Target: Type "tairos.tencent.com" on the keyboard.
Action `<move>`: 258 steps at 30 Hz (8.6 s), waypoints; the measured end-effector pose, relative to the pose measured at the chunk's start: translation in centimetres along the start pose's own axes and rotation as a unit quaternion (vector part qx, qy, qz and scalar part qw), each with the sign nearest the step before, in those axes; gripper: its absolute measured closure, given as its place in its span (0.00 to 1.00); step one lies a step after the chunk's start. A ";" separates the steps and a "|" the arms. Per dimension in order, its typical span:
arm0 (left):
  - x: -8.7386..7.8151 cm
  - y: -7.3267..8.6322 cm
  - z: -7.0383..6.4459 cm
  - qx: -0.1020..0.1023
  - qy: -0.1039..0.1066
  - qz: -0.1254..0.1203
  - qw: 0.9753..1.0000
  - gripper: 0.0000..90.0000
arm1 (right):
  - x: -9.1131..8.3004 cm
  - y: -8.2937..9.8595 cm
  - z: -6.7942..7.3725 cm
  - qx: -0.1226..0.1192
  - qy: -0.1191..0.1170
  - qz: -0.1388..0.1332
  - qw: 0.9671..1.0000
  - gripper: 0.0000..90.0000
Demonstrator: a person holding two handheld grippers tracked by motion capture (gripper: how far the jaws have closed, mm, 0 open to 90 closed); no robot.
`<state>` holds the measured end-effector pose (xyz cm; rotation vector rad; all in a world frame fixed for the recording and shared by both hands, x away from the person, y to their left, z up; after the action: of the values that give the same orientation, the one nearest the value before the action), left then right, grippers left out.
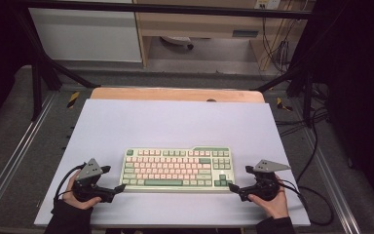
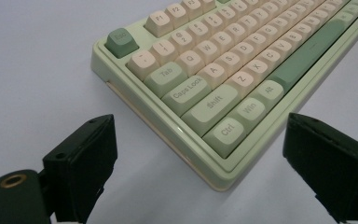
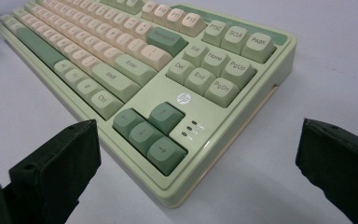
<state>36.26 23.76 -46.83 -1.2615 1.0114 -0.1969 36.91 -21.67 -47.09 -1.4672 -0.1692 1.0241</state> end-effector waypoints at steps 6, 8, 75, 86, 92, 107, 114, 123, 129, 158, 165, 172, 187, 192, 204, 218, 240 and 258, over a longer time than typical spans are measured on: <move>-0.1 -0.1 0.0 0.001 0.000 -0.001 1.000 0.11 | -0.1 0.0 0.0 0.000 -0.001 -0.001 1.000 0.01; -0.1 -0.1 -0.1 0.001 0.001 -0.001 1.000 0.11 | -0.1 0.0 0.0 -0.001 0.000 -0.001 1.000 0.01; 4.0 -5.2 -3.9 -0.027 0.005 -0.009 1.000 0.91 | 0.0 0.0 0.0 -0.002 0.001 0.004 1.000 0.01; 5.8 -5.9 -4.6 -0.022 0.014 -0.003 1.000 1.00 | 0.1 0.1 0.1 -0.001 0.002 0.005 1.000 0.01; 6.9 -6.3 -5.1 -0.021 0.021 -0.001 1.000 1.00 | 0.1 0.1 0.0 -0.002 0.002 0.005 1.000 0.01; 9.7 -6.8 -5.2 -0.019 0.008 0.012 1.000 1.00 | 0.1 0.1 0.0 -0.003 0.001 0.005 1.000 0.01; 10.5 -6.5 -5.0 -0.015 -0.001 0.019 1.000 1.00 | 0.1 0.1 0.0 -0.003 0.000 0.006 1.000 0.01; 10.8 -6.4 -5.0 -0.012 -0.001 0.018 1.000 1.00 | 0.1 0.1 0.0 -0.004 0.000 0.006 1.000 0.01; 10.8 -6.3 -5.0 -0.012 0.000 0.021 1.000 1.00 | 0.1 0.1 0.0 -0.003 0.000 0.006 1.000 0.01; 6.9 -6.7 -4.8 -0.002 0.009 0.001 1.000 1.00 | 0.1 0.1 0.1 -0.001 0.000 0.007 1.000 0.01; 5.9 -6.0 -4.0 -0.006 0.001 0.003 1.000 1.00 | 0.2 0.2 0.0 -0.005 0.000 0.008 1.000 0.01; 4.9 -5.2 -3.0 -0.012 -0.009 0.004 1.000 1.00 | 0.2 0.2 0.0 -0.005 0.000 0.009 1.000 0.01; 4.9 -3.4 -1.7 -0.024 -0.023 0.022 0.999 1.00 | 0.2 0.2 0.0 -0.006 0.000 0.009 1.000 0.01; 5.1 -3.2 -1.7 -0.023 -0.021 0.022 0.999 1.00 | 0.2 0.2 0.0 -0.005 0.000 0.009 1.000 0.01; 4.9 -3.3 -1.8 -0.019 -0.021 0.013 1.000 1.00 | 0.2 0.0 0.1 -0.003 -0.002 0.004 1.000 0.01; 3.9 -3.6 -1.9 -0.024 -0.016 -0.001 1.000 1.00 | 0.5 -1.2 1.3 -0.012 -0.009 -0.010 1.000 0.07; 3.8 -3.7 -2.0 -0.025 -0.011 -0.007 1.000 1.00 | 3.6 -4.4 5.6 -0.029 -0.067 -0.017 0.997 0.54; 3.8 -3.8 -2.0 -0.024 -0.010 -0.010 1.000 1.00 | 7.6 -5.7 8.3 -0.028 -0.081 0.006 0.996 0.88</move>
<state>38.44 18.68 -45.49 -1.3160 0.9904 -0.1759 38.53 -9.41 -44.37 -1.4379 -0.3075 1.1562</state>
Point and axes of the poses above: each handheld gripper's, and its own axes: x roughly forward along the jaws, y roughly out of its underside, z roughly to its left, the point moved 6 cm from there along x, roughly forward along the jaws, and after that the axes turned 6 degrees about -z, right-handed, at the moved point
